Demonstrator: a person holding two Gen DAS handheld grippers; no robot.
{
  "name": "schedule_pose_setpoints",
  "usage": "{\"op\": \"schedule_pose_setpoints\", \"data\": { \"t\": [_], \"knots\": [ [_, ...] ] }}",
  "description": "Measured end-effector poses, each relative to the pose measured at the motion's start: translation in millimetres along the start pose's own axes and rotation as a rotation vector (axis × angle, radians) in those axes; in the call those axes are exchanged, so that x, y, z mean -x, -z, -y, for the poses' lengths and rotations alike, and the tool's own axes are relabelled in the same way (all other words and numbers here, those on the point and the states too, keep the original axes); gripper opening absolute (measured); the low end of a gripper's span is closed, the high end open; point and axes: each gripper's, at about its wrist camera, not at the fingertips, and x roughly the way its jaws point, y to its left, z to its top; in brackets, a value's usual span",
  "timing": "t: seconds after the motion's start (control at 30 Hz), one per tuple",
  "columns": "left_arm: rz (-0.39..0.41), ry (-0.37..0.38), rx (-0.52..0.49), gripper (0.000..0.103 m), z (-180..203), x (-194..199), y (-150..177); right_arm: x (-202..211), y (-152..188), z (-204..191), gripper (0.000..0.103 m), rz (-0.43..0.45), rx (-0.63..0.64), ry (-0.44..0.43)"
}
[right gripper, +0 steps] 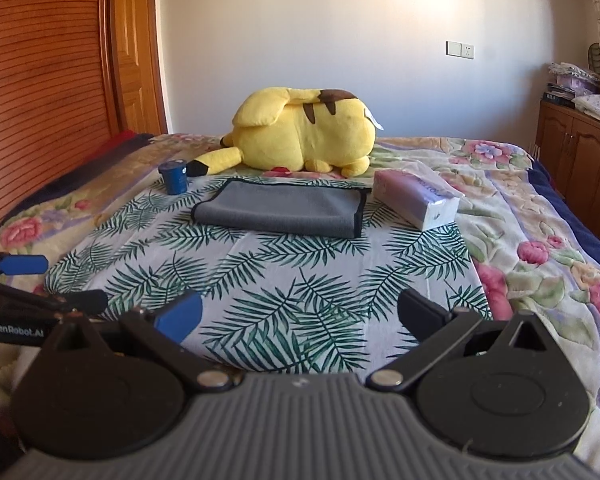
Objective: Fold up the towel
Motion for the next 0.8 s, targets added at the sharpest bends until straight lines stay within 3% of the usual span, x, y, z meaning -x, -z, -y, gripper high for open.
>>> {"op": "schedule_pose_setpoints", "data": {
  "t": [0.47,0.8],
  "knots": [
    [0.079,-0.032,-0.001,0.087,-2,8,-2,-5,5,5,0.103,0.009,-0.025,0.014],
    [0.124,-0.024,-0.009,0.087,2,21,-5,4,5,2,0.103,0.081,-0.001,0.047]
  ]
}}
